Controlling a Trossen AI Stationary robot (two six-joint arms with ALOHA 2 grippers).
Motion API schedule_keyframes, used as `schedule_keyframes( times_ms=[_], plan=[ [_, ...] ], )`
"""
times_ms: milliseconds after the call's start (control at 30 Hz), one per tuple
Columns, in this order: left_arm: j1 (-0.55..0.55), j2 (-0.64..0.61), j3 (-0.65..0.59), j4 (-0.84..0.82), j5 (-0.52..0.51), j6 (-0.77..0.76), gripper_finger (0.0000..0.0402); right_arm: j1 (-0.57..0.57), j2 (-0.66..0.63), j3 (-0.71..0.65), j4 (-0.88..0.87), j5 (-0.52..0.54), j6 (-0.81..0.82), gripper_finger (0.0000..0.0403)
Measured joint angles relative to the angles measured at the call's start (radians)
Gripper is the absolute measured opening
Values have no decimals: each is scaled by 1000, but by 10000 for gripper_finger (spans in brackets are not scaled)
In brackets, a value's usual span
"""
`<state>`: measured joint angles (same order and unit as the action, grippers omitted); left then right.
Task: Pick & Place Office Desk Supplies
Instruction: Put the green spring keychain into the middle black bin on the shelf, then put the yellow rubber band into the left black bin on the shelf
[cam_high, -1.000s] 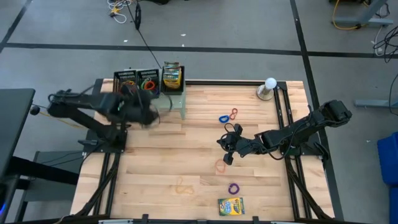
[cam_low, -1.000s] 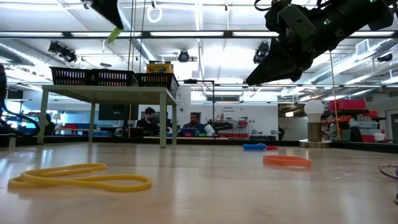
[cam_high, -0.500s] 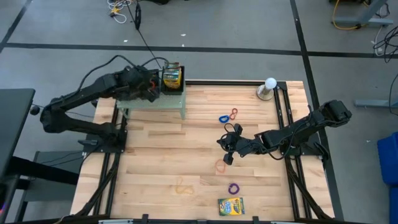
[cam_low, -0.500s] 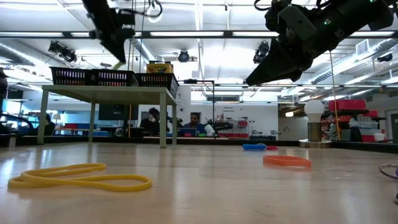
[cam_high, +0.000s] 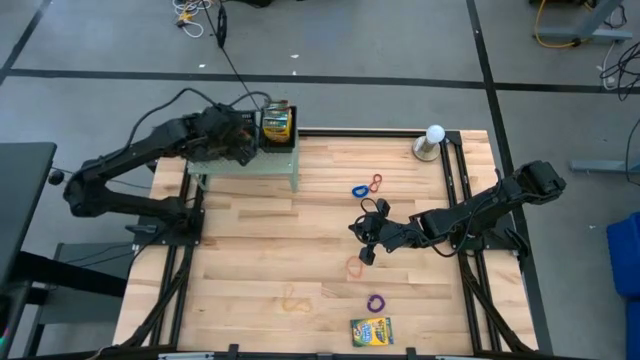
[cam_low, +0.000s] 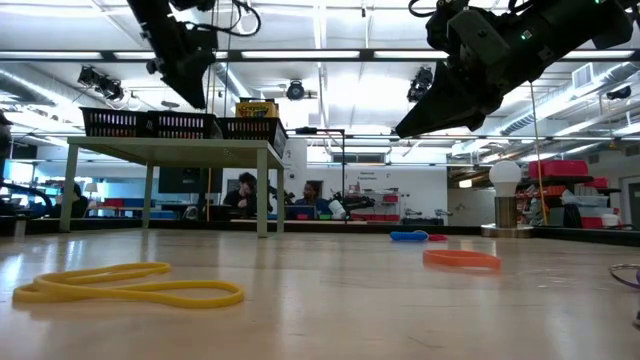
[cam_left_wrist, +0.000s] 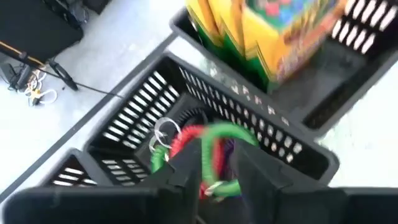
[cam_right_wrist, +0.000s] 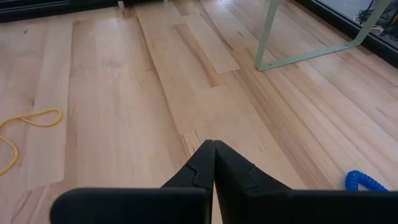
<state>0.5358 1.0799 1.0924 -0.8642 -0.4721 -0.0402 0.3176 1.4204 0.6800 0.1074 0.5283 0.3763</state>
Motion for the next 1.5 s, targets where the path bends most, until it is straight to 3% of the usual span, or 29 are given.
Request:
schedule_keyframes(
  times_ms=[200,400,600,800,933,1167,1333,1500],
  plan=[
    [-12,-40,64,-4,-6,0,125,0,0,0,0,0,0,11],
    [-94,-112,82,-9,-39,-5,107,0,0,0,0,0,0,11],
    [-343,-176,71,2,-197,-84,48,0,0,0,0,0,0,11],
    [-666,-191,-66,65,-409,-148,6,0,0,0,0,0,0,11],
    [-851,-179,-201,217,-468,-153,12,0,0,0,0,0,0,11],
    [-1085,-131,-439,624,-469,-150,11,0,0,0,0,0,0,11],
    [-1154,-66,-596,916,-465,-150,11,0,0,0,0,0,0,11],
    [-1141,30,-709,1131,-408,-144,11,0,0,0,6,-42,5,11]
  ],
)
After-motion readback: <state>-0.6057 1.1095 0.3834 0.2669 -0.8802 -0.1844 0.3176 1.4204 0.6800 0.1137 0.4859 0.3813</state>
